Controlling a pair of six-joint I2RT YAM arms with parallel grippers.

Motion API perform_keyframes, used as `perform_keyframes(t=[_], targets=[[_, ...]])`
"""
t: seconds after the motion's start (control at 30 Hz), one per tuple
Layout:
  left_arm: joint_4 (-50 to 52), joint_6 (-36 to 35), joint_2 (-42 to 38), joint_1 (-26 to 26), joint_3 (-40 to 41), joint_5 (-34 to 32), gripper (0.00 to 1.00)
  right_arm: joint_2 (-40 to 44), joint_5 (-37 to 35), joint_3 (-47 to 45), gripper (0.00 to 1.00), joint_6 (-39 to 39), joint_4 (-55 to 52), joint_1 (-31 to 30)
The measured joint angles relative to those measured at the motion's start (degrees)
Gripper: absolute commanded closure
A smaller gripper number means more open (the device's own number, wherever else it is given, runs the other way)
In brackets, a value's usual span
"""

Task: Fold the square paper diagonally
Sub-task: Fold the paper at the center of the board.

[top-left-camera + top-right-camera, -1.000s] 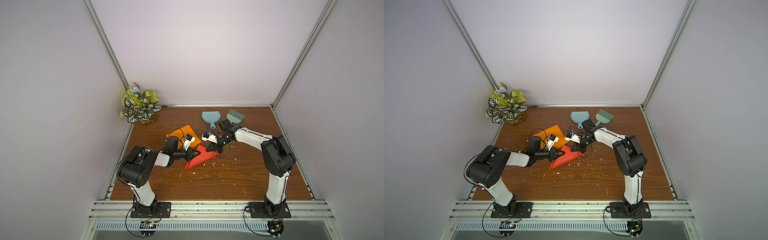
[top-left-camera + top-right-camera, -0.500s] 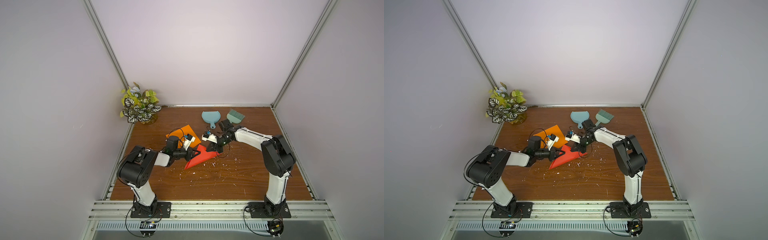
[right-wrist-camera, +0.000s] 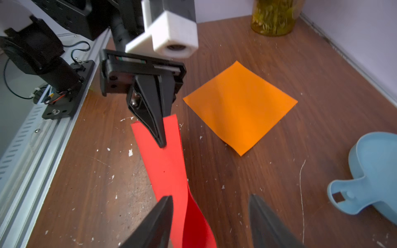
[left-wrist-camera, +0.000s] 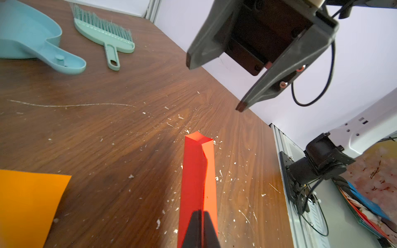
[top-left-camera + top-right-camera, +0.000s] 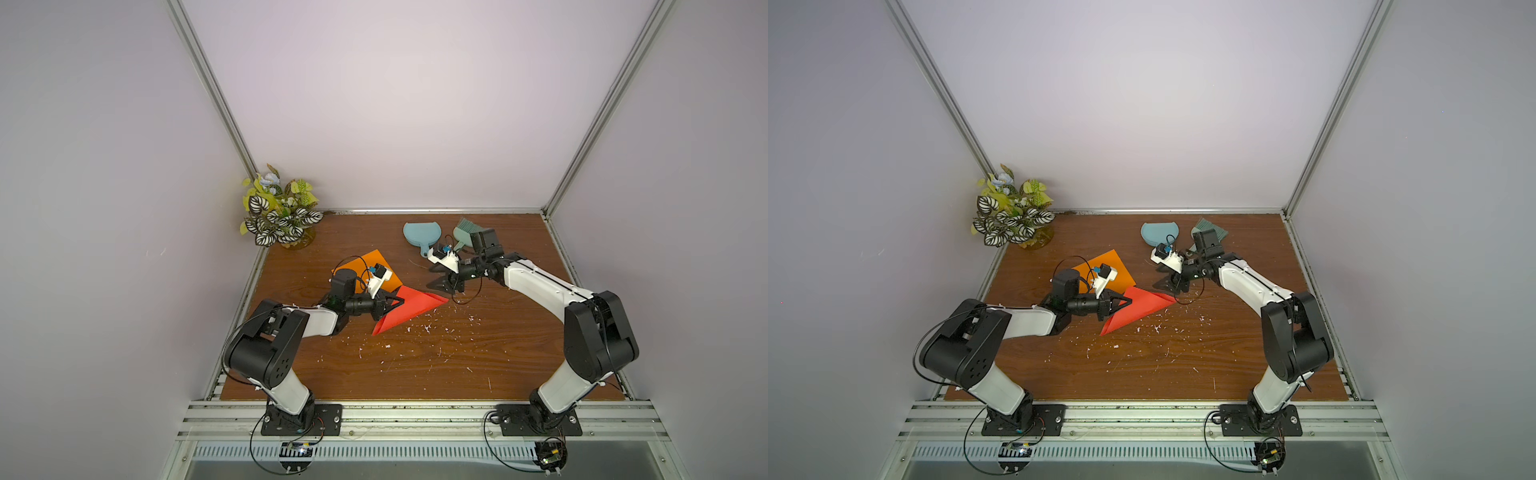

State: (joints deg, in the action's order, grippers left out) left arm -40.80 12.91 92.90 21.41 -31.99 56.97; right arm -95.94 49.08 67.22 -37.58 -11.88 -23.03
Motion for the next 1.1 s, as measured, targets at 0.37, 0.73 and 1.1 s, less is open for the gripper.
perform_keyframes(t=[0.37, 0.73, 1.1], targets=[[5.95, -4.39, -2.80, 1.53, -3.21, 0.33, 0.99, -4.81, 5.88, 3.37, 0.43, -3.61, -3.67, -2.84], [7.93, -5.99, -3.54, 1.60, -3.54, 0.20, 0.99, -4.92, 6.60, 3.37, 0.54, -4.15, -5.86, -4.39], [8.33, -7.19, -4.72, 1.60, -3.54, -0.46, 0.99, -3.91, 3.39, 3.23, 0.54, -4.74, -8.87, -2.93]])
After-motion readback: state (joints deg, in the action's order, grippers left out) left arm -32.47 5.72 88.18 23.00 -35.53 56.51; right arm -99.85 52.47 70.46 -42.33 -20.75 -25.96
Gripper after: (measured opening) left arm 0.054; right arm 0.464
